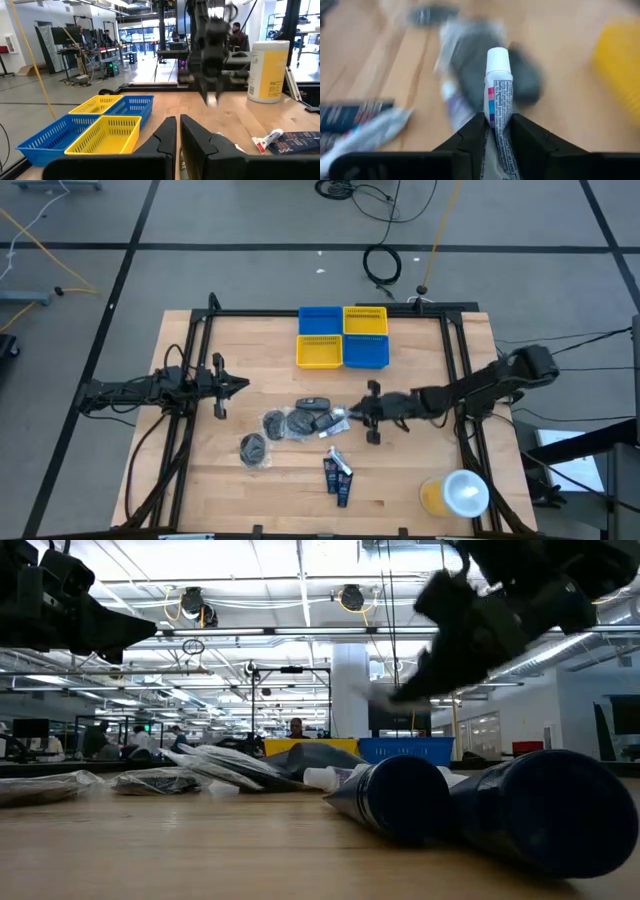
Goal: Pick & Place Travel size toiletries
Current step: Put the white toothpaste into the right yellow bin
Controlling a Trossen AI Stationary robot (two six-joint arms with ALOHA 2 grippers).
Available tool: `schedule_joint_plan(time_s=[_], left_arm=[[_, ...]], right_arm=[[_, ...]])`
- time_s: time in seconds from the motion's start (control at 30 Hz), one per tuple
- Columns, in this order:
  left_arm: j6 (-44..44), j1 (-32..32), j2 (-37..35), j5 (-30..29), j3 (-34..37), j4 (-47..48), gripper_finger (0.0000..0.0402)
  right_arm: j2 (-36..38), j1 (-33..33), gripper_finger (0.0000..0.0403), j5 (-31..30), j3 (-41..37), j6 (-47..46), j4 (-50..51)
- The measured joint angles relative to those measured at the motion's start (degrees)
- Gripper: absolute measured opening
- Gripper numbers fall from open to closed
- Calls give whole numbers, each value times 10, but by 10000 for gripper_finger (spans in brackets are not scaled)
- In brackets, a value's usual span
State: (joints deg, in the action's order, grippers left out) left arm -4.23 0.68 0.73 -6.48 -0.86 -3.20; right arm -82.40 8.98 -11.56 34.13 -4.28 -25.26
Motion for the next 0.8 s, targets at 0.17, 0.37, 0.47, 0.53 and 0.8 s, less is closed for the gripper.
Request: schedule_joint_plan(time_s=[0.17, 0.37, 0.47, 0.53, 0.8], left_arm=[[0, 0, 0, 0, 0, 0, 26], [0, 0, 0, 0, 0, 0, 26], [0, 0, 0, 0, 0, 0, 26], [0, 0, 0, 0, 0, 0, 26], [0, 0, 0, 0, 0, 0, 26]], right_arm=[[67, -76, 84, -96, 0, 110, -1], [70, -217, 84, -48, 32, 143, 43], [49, -272, 84, -3, 69, 152, 116], [32, -297, 84, -1, 95, 156, 168], [-45, -350, 84, -6, 202, 213, 248]])
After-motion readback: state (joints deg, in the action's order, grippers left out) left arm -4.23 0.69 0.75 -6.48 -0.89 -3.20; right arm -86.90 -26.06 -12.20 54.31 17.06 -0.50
